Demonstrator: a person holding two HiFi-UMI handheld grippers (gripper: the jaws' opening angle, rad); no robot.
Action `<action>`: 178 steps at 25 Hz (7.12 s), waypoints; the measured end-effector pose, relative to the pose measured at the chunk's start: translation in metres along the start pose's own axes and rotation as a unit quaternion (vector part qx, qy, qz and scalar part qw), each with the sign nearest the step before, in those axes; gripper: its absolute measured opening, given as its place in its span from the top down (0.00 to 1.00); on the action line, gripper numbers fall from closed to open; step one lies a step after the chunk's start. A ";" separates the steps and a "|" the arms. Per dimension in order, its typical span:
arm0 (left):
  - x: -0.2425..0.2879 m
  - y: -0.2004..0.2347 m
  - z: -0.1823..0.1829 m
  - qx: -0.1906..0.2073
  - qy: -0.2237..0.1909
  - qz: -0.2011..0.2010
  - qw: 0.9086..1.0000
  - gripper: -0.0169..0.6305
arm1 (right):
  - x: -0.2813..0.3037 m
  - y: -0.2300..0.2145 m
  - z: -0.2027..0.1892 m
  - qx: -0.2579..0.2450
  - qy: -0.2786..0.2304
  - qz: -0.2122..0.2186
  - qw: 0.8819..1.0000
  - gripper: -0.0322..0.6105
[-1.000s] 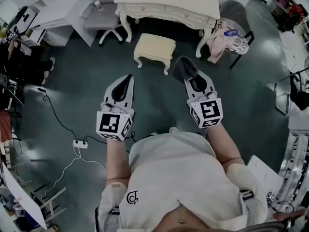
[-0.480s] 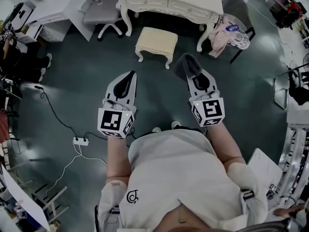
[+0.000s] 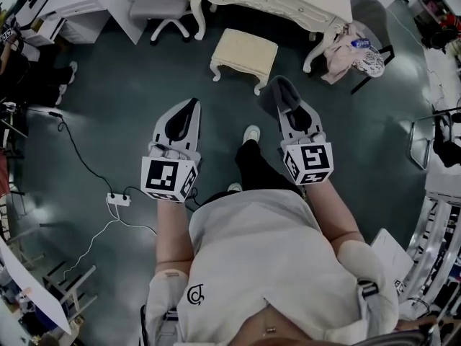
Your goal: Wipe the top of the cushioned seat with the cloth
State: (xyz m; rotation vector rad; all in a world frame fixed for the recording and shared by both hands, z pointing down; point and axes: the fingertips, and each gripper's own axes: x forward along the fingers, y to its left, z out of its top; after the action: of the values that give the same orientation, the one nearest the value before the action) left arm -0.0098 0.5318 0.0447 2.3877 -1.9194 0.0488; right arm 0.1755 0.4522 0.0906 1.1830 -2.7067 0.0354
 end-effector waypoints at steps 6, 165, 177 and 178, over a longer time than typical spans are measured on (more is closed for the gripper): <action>0.064 0.026 -0.012 0.013 0.021 0.003 1.000 0.95 | 0.072 -0.042 -0.012 0.024 0.008 -0.008 1.000 0.84; 0.547 0.336 -0.419 -0.061 0.206 -0.248 0.945 0.95 | 0.673 -0.086 -0.489 0.188 0.438 0.044 0.878 0.83; 0.551 0.302 -0.420 -0.061 0.203 -0.263 0.941 0.95 | 0.656 -0.114 -0.502 0.183 0.436 0.028 0.880 0.83; 0.551 0.298 -0.420 -0.060 0.204 -0.264 0.941 0.95 | 0.653 -0.116 -0.503 0.183 0.437 0.027 0.880 0.83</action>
State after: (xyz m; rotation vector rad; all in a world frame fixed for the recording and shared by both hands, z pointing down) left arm -0.1712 -0.0347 0.5160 2.4732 -1.0428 0.3493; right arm -0.0927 -0.0526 0.6962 0.8532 -1.9431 0.8932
